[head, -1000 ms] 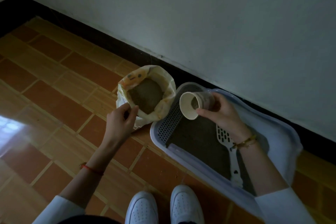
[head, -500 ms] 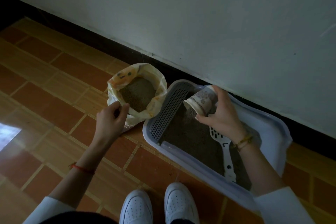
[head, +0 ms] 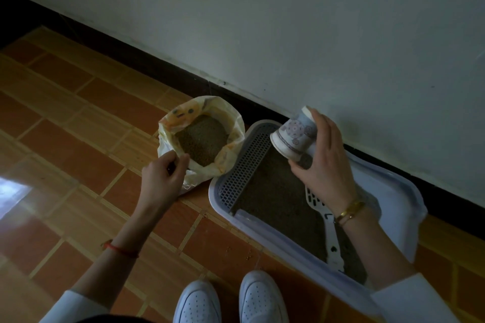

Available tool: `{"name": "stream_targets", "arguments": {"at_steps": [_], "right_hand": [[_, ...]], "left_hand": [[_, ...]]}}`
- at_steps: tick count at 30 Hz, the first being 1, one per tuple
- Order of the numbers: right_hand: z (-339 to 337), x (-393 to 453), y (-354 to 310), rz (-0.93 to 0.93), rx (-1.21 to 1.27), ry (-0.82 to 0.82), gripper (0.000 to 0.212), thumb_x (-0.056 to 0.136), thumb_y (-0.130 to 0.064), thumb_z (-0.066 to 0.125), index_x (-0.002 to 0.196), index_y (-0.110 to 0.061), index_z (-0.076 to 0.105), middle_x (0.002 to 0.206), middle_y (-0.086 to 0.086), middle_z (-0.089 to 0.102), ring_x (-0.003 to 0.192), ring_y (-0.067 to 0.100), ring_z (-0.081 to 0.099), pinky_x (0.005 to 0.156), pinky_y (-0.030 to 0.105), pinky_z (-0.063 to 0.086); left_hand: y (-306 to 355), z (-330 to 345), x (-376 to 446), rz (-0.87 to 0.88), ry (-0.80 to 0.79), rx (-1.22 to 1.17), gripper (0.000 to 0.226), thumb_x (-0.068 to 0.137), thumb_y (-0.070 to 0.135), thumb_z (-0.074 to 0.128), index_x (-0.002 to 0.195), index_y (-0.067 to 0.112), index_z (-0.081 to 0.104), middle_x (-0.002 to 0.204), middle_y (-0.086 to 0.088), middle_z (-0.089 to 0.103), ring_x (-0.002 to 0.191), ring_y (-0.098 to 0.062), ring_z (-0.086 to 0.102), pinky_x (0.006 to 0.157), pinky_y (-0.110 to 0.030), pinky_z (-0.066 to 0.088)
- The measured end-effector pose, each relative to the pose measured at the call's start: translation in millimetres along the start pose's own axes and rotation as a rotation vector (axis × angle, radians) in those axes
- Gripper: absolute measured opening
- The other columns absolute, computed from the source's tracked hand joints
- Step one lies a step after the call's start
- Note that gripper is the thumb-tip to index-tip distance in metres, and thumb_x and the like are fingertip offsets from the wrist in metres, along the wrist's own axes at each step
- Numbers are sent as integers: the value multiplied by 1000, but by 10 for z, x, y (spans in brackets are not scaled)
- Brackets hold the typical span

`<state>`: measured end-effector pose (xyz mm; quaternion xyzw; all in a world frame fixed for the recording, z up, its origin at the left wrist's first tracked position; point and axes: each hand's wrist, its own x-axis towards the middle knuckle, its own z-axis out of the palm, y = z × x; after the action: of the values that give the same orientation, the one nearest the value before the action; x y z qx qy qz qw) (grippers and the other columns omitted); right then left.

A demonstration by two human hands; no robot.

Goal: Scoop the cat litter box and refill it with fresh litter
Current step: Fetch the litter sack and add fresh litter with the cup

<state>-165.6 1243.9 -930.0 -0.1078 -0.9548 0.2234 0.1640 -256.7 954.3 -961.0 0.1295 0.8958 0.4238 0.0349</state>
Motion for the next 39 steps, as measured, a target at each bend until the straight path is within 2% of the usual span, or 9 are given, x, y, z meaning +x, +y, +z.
{"name": "stream_targets", "arguments": {"at_steps": [3,6,13,17,21,25,29,34,39], "right_hand": [[56,154,-270,-10,268,18,99,67,-33,79,146,-10,22,142,8,33,131,14,37,99,19,43],[233,338,-616,-55,350,-148,101,67,-38,81,145,-12,22,141,4,34,130,13,37,99,20,43],[962,717,-994,-97,86,-478,101,66,-42,81,142,-12,23,143,8,32,132,21,37,104,35,42],[1383,925,-1054,-211,-156,-532,88,70,-35,80,137,-6,30,136,13,40,124,25,45,102,35,43],[1642,1071,-1084,-308,-313,-501,79,80,-19,71,142,-7,25,140,16,37,127,29,42,102,37,41],[1785,1073,-1143,-384,-347,-616,75,82,-30,67,139,-8,25,138,15,38,123,27,45,106,37,38],[1757,1077,-1129,-278,-212,-807,89,67,-39,78,135,-8,31,133,14,42,121,28,46,102,39,42],[1534,1193,-1010,-35,65,-935,68,67,-38,81,120,-5,53,116,10,59,112,24,56,82,26,42],[1143,1183,-866,139,288,-894,91,69,-41,80,140,-8,34,140,7,44,131,24,41,104,34,39]], "left_hand": [[19,-9,-4,-6,3,4,32,95,28,50,74,5,60,57,-12,53,45,-19,44,45,-27,34],[70,-21,-16,-21,17,-9,30,95,22,52,67,12,56,52,-2,48,46,-8,45,42,-15,32],[68,-30,-15,-33,26,-42,33,95,19,54,62,25,50,50,9,43,45,-7,46,42,-14,33],[72,-41,2,-10,35,-45,36,94,19,55,60,27,46,49,12,41,45,-8,45,42,-15,32],[91,-41,5,-16,29,-71,35,95,17,55,63,30,47,51,12,43,46,-3,47,43,-12,35],[60,-40,27,-15,35,-66,35,94,18,55,62,30,47,51,11,43,48,-6,46,45,-14,35],[19,-38,37,-22,43,-62,34,94,22,55,61,26,48,50,9,42,47,-11,43,44,-18,31],[3,-43,40,-43,31,-53,32,94,24,54,63,22,52,50,7,44,44,-10,42,42,-17,30],[58,-53,29,-78,28,-81,27,95,21,53,69,16,59,52,6,50,44,-6,47,42,-13,34]]}}
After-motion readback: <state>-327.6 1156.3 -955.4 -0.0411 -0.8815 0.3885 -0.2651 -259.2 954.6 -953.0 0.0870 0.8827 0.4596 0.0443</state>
